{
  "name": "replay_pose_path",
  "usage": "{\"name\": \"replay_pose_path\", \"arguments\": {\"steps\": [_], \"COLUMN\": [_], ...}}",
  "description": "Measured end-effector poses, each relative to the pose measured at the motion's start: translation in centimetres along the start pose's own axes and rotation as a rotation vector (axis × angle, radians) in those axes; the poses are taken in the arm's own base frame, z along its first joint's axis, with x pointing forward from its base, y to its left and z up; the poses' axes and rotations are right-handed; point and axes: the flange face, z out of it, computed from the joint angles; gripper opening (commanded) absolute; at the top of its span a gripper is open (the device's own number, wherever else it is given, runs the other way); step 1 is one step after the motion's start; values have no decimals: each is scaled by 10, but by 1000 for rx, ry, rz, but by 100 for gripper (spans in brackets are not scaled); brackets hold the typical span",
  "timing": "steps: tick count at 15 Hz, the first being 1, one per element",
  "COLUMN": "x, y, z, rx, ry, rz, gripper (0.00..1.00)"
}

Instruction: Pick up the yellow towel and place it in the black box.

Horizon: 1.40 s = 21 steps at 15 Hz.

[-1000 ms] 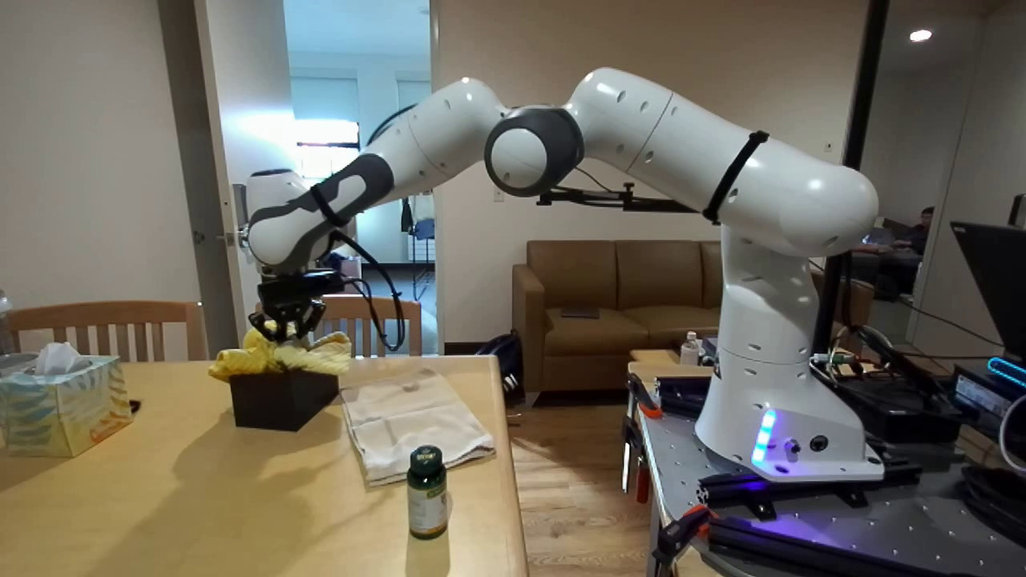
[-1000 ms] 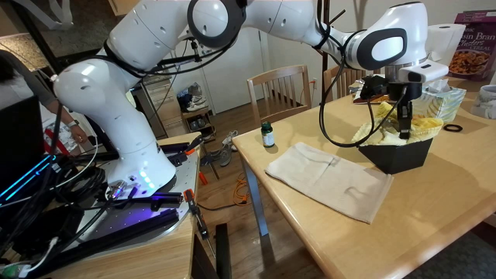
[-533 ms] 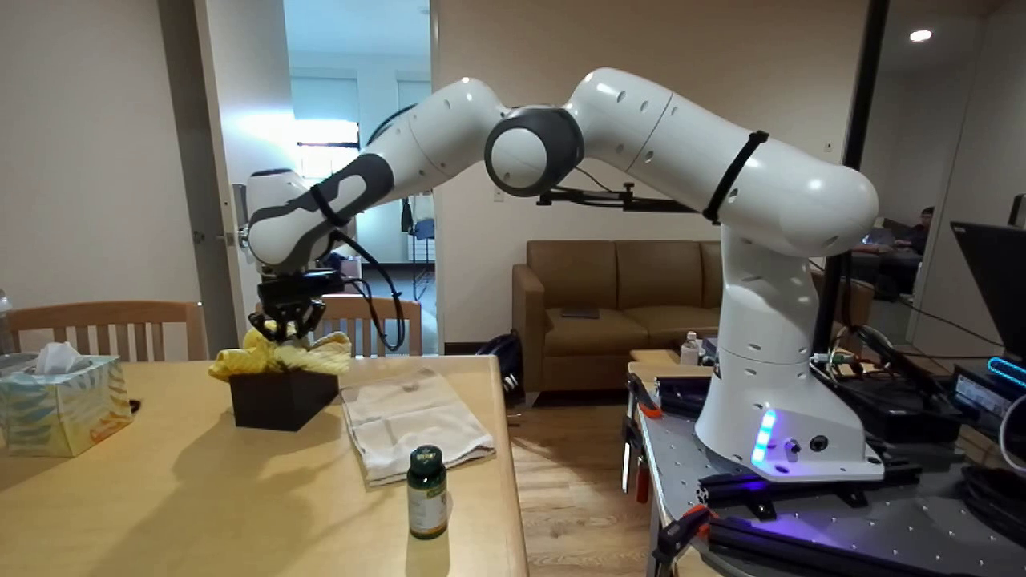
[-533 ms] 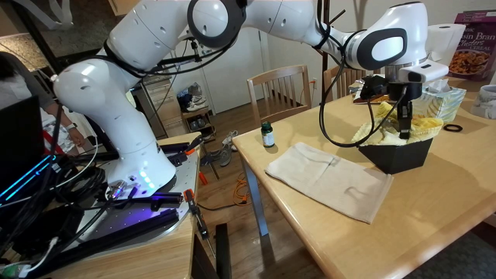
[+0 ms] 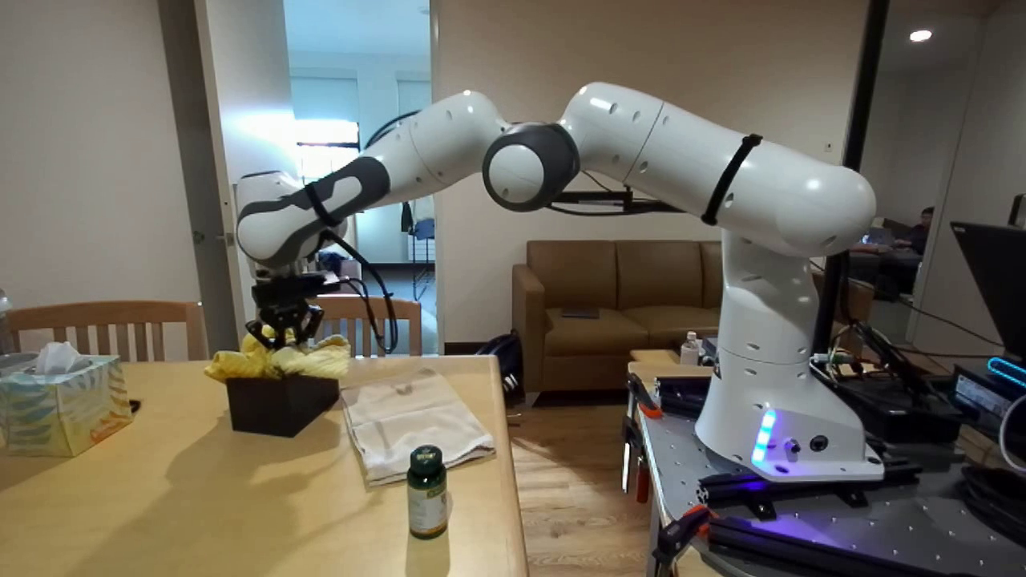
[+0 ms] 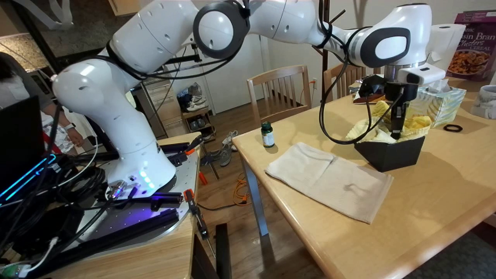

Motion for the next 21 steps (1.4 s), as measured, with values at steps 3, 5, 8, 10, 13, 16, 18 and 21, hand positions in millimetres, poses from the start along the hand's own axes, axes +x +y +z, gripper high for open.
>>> {"name": "replay_pose_path", "arguments": {"steps": [3,5,8,10,13,16,18,21], "x": [2,0,-6,-8,-7,-7,-7,-7], "y": [3,5,10,12,13,13,13,13], "z": [13,28,56,66,65,65,65,65], "rx": [-8,-13,-23,-23,-24,-23,-23,-22], "ry": [-56,-98,-160,-183,-194,-196,-196,-196], "rz": [11,19,28,32,37,38,38,38], "gripper": [6,6,6,6,24,24,24,16]}}
